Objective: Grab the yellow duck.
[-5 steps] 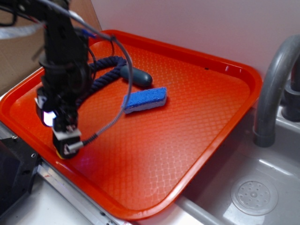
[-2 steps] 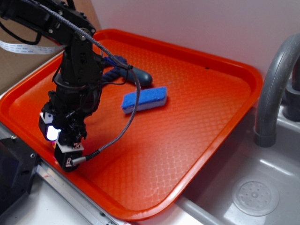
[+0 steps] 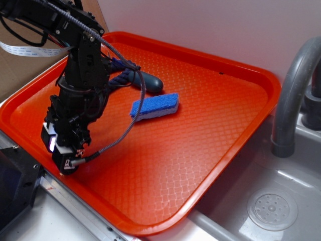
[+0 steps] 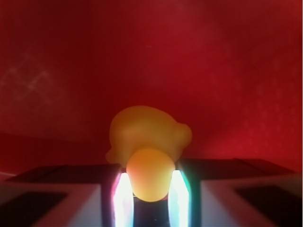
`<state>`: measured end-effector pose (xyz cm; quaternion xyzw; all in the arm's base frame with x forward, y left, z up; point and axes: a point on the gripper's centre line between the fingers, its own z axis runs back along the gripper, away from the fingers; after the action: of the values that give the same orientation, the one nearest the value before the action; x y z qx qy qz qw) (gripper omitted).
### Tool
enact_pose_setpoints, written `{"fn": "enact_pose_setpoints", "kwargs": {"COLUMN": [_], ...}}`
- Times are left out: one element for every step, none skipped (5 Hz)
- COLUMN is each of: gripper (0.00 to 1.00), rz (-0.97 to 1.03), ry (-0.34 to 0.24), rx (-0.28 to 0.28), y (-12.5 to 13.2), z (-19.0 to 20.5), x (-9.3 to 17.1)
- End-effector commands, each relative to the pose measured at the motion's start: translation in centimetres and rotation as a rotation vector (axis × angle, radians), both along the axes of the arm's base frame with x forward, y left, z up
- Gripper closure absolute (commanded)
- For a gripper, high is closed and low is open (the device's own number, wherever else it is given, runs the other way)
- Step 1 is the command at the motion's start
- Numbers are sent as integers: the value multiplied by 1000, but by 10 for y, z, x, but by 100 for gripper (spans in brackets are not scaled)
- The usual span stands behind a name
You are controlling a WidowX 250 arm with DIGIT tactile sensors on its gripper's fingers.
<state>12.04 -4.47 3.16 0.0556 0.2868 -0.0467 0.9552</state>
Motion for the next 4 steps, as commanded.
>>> {"fn": "enact_pose_setpoints", "kwargs": {"gripper": [100, 100, 100, 100], "rz": [-4, 7, 58, 118], "ry": [-99, -270, -404, -541], "rx": [14, -18, -85, -143], "y": [-5, -13, -14, -6], "z": [27, 78, 131, 181], "x": [6, 27, 41, 56]}}
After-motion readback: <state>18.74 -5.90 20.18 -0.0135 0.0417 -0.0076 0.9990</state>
